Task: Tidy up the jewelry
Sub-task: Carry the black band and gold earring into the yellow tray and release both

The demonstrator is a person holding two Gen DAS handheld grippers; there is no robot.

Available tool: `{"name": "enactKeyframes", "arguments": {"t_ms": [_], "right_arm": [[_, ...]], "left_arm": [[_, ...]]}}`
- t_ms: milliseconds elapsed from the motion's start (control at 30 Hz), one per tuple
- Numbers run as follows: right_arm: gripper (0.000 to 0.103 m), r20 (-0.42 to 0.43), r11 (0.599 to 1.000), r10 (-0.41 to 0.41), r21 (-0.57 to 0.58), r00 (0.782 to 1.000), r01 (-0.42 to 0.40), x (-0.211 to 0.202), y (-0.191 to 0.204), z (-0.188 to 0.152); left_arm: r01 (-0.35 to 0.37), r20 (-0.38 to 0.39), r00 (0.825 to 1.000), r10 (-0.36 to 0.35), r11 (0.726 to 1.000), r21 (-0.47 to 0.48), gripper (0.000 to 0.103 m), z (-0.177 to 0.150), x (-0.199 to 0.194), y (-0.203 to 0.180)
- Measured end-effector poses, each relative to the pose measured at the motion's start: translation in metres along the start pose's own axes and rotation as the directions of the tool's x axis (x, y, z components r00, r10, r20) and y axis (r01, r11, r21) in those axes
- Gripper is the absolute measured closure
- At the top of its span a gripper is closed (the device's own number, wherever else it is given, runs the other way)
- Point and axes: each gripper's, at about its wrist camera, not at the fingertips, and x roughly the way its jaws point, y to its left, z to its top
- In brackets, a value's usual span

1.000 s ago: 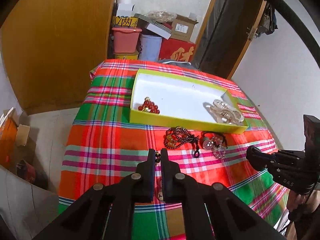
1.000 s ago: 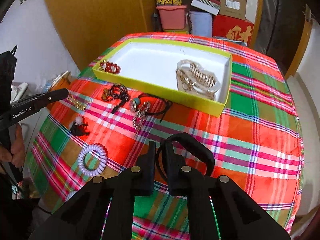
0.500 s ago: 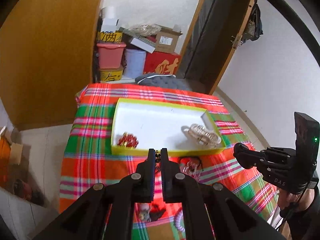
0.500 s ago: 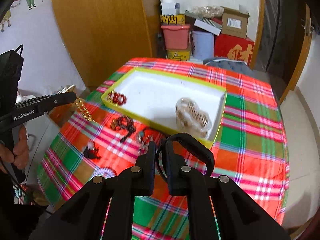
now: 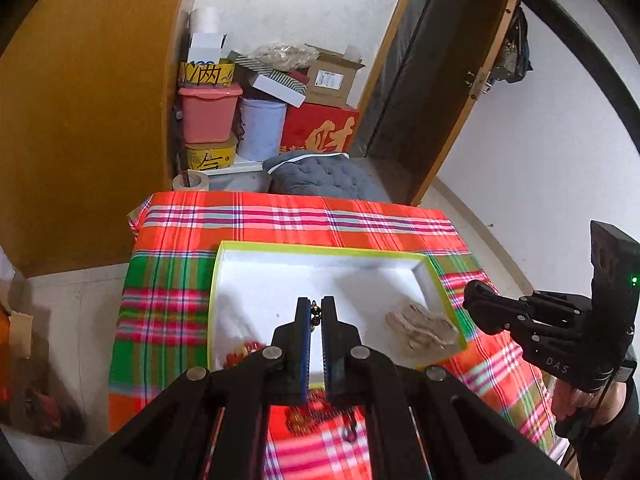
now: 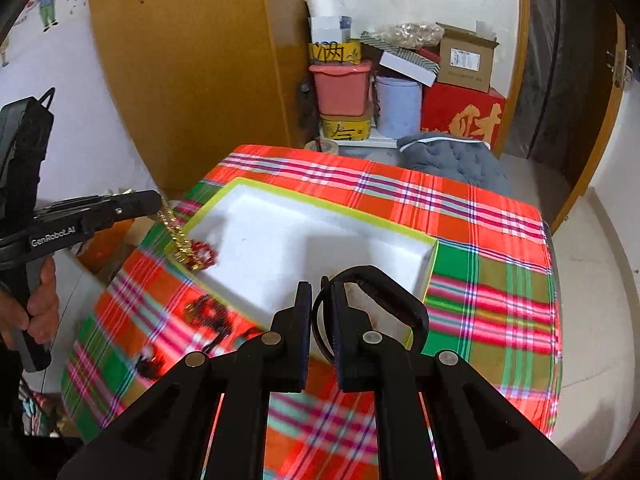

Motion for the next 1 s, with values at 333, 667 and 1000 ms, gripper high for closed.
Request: {"name": "enactKeyframes", "arguments": {"t_ms": [333, 667, 1000], "right_arm": [[0.094, -0.06, 1.0, -0.02, 0.014, 0.998, 0.021, 0.059, -0.025, 0.023], [0.094, -0.137, 0.999, -0.003, 0.038, 0.991, 0.008, 0.105, -0.04, 0.025], [0.079, -0.153, 0.998, 0.015, 0.065, 0.988, -0.005, 0.112, -0.047, 0.022]], "left_arm": [[-0.047, -0.038, 0.998, 0.046, 0.999, -0.01, 0.098, 0.022, 0.056, 0.023], [-0.095, -0.103, 0.99, 0.093, 0.995, -0.018, 0.098, 0.01, 0.098, 0.043], [-0.118, -0.139, 0.983, 0.115, 0.993, -0.01, 0.098, 0.002, 0.106, 0.047]]}}
